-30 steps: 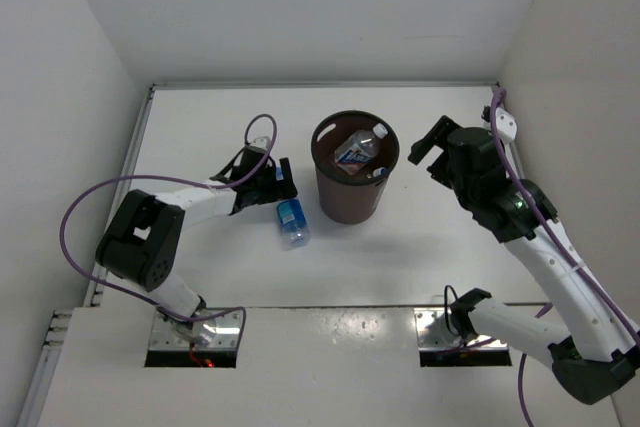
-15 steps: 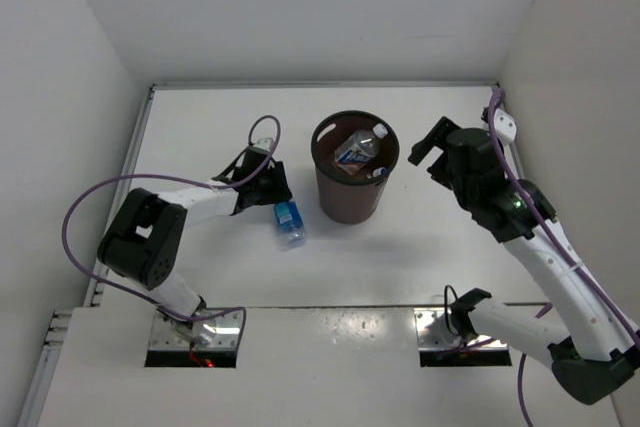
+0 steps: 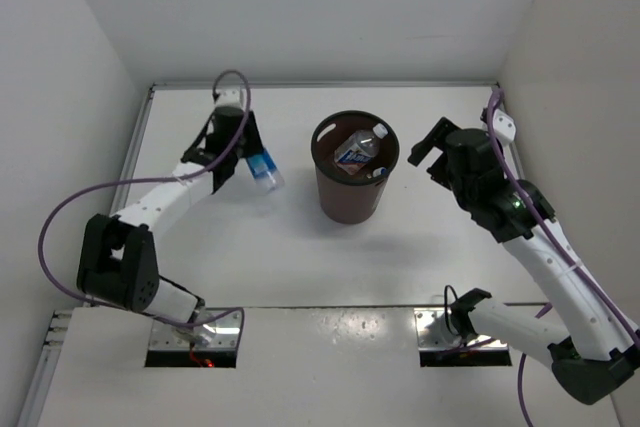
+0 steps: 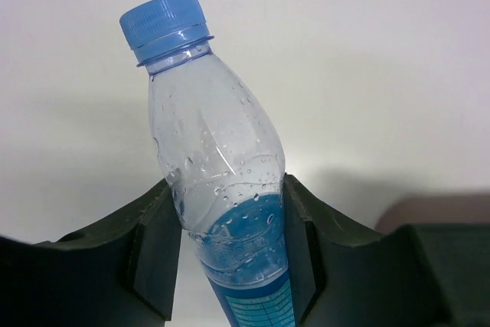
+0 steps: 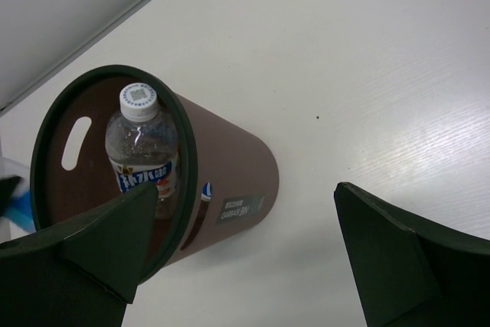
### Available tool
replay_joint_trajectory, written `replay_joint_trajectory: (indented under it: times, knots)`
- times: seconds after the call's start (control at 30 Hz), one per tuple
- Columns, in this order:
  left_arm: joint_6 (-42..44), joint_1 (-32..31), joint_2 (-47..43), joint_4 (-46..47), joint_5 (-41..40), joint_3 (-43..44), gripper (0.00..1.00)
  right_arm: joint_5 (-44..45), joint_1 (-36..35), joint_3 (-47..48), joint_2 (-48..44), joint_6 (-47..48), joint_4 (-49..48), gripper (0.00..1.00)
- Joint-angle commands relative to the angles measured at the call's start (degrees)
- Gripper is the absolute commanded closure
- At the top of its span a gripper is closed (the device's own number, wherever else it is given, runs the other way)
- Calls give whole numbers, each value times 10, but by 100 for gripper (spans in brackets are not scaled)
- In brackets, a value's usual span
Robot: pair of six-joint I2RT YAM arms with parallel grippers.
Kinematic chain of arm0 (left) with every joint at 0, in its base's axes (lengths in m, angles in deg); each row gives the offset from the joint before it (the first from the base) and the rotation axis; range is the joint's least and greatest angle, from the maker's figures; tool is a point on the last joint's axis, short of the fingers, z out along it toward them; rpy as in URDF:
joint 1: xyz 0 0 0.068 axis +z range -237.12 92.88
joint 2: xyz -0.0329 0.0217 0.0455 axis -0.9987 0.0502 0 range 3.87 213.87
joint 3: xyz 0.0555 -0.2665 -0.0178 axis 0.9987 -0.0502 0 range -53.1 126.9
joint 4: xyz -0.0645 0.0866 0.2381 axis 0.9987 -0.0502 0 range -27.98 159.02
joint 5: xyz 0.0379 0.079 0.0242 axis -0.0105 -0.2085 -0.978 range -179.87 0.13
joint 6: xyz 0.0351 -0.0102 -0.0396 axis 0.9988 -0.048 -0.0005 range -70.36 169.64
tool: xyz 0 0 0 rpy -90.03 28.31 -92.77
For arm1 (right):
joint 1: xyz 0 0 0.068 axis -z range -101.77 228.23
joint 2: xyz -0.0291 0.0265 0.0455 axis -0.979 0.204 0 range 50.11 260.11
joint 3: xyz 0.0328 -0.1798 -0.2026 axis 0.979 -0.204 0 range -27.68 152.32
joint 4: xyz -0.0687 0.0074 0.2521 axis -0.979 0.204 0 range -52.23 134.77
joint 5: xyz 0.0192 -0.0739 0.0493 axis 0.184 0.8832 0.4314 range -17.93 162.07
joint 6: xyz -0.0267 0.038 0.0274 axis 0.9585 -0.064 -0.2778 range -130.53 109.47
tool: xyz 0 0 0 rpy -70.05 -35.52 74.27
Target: Put the plastic bottles in the bin
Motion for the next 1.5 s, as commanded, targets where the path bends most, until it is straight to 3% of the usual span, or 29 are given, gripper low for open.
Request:
replay_joint_trajectory:
  times: [0.0, 0.1, 0.2, 0.33, 0.43, 0.87, 1.23, 1.27, 1.33, 1.47]
  knots:
    - [22, 24, -30, 45, -59, 91, 71, 13, 2, -11, -1, -5, -20, 0]
    - [8, 24, 2, 67, -35, 187, 71, 8, 2, -11, 4, -5, -20, 0]
    - [-15, 17, 29, 93, 55, 272, 71, 8, 2, -11, 9, -5, -20, 0]
    - [41, -70, 54, 93, 95, 342, 71, 8, 7, -11, 9, -5, -20, 0]
    - [85, -125, 54, 93, 95, 342, 70, 8, 7, -17, 4, -5, -26, 0]
    - [138, -225, 23, 93, 93, 216, 63, 3, 7, -27, 4, -10, -26, 0]
    - [162, -239, 23, 86, 88, 118, 33, 14, 12, -32, -1, -10, -26, 0]
    - [162, -239, 18, 86, 88, 113, 27, 14, 12, -32, -1, -10, -26, 0]
    - [162, -239, 18, 86, 74, 113, 2, 14, 12, -32, -1, -10, -26, 0]
    - [157, -239, 12, 92, 50, 150, 0, 8, 12, -32, -1, -10, -26, 0]
